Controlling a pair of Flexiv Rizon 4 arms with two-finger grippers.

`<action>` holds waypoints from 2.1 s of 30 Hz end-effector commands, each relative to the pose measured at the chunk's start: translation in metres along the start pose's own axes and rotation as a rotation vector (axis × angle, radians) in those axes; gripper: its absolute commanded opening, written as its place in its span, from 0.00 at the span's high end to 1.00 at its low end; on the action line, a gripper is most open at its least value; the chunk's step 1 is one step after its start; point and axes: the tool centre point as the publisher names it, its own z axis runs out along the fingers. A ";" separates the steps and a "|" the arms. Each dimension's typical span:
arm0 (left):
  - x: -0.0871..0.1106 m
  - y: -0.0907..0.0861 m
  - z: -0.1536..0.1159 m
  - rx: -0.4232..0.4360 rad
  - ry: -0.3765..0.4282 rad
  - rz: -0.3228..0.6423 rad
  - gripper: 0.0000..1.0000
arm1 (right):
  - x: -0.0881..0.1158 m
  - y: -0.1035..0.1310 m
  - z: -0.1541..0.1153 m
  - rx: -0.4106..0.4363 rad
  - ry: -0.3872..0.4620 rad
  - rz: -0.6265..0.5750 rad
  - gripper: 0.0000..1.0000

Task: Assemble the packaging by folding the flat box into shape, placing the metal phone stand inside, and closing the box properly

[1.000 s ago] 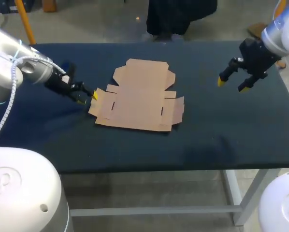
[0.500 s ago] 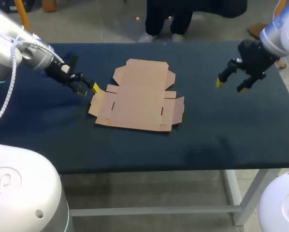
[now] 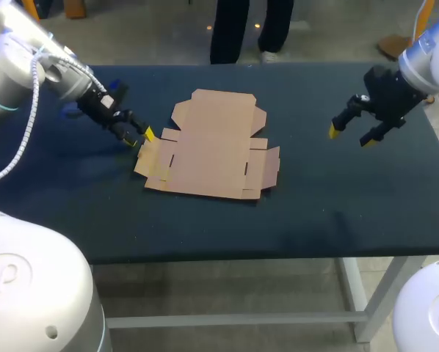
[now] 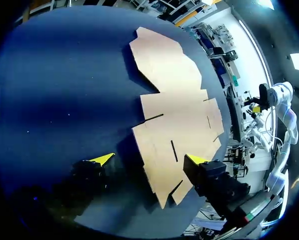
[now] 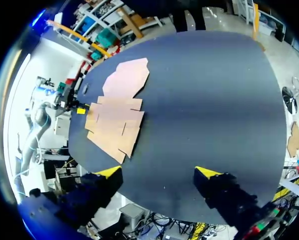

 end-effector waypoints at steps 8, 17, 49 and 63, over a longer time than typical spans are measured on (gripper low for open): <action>0.004 -0.009 0.018 -0.102 0.023 0.008 0.85 | -0.001 -0.007 0.004 -0.020 0.002 -0.001 0.00; 0.007 -0.001 0.023 -0.057 0.030 -0.025 1.00 | -0.001 -0.007 0.004 -0.020 0.002 -0.001 0.00; 0.049 0.071 0.026 0.145 0.159 -0.205 1.00 | -0.001 -0.007 0.004 -0.020 0.002 -0.001 0.00; 0.044 0.074 0.017 0.113 0.187 -0.191 1.00 | -0.001 -0.007 0.004 -0.020 0.002 -0.001 0.00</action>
